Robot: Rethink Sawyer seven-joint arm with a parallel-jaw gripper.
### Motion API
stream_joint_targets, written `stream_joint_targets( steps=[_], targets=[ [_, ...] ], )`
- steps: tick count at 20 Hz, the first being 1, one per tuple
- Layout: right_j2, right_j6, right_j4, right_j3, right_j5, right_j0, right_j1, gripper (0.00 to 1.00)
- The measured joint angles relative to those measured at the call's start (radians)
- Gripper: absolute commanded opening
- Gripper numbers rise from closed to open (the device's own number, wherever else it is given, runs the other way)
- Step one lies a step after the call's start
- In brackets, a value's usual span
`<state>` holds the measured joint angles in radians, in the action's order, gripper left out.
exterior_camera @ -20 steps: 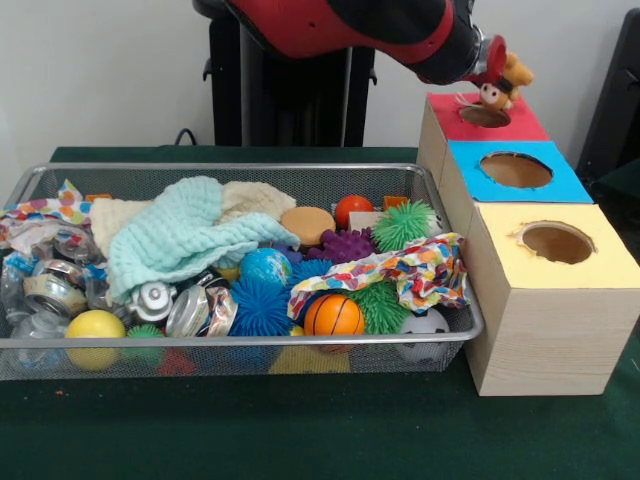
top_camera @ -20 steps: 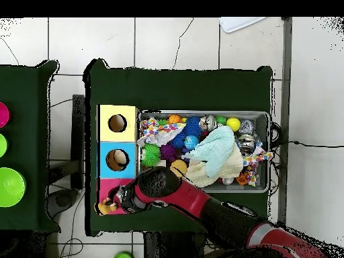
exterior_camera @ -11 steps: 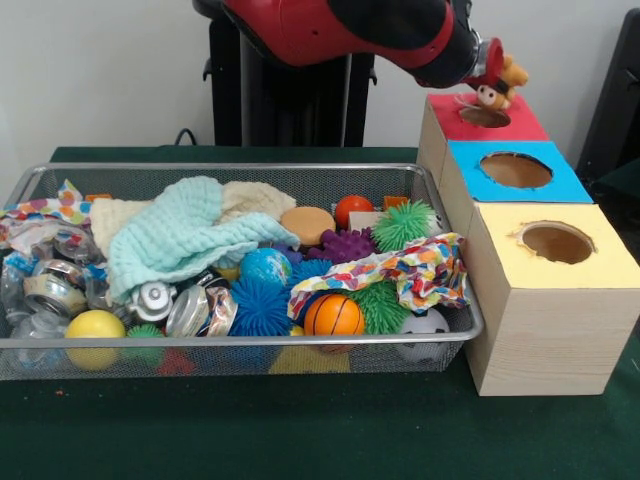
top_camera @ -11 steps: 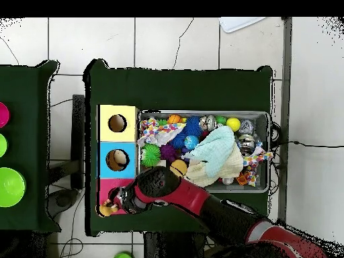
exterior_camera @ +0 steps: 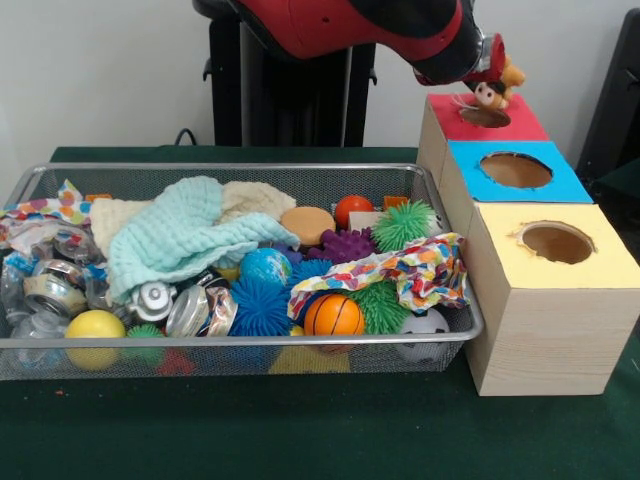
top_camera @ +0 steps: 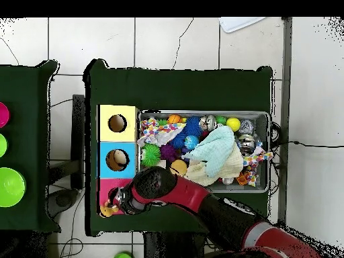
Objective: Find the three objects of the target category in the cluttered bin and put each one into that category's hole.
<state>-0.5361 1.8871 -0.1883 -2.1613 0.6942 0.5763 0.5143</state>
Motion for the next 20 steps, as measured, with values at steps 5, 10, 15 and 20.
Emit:
stream_joint_targets(
  steps=[5, 10, 15, 20],
  targets=[
    [0.007, 0.0, 0.018, 0.013, 0.0, 0.001, 0.014, 0.0],
    [0.01, 0.0, 0.024, 0.027, 0.0, 0.001, 0.015, 0.0],
    [0.011, 0.0, 0.025, 0.033, 0.0, 0.005, 0.015, 0.0],
    [0.011, 0.0, 0.025, 0.033, 0.0, 0.019, 0.015, 0.0]
  ],
)
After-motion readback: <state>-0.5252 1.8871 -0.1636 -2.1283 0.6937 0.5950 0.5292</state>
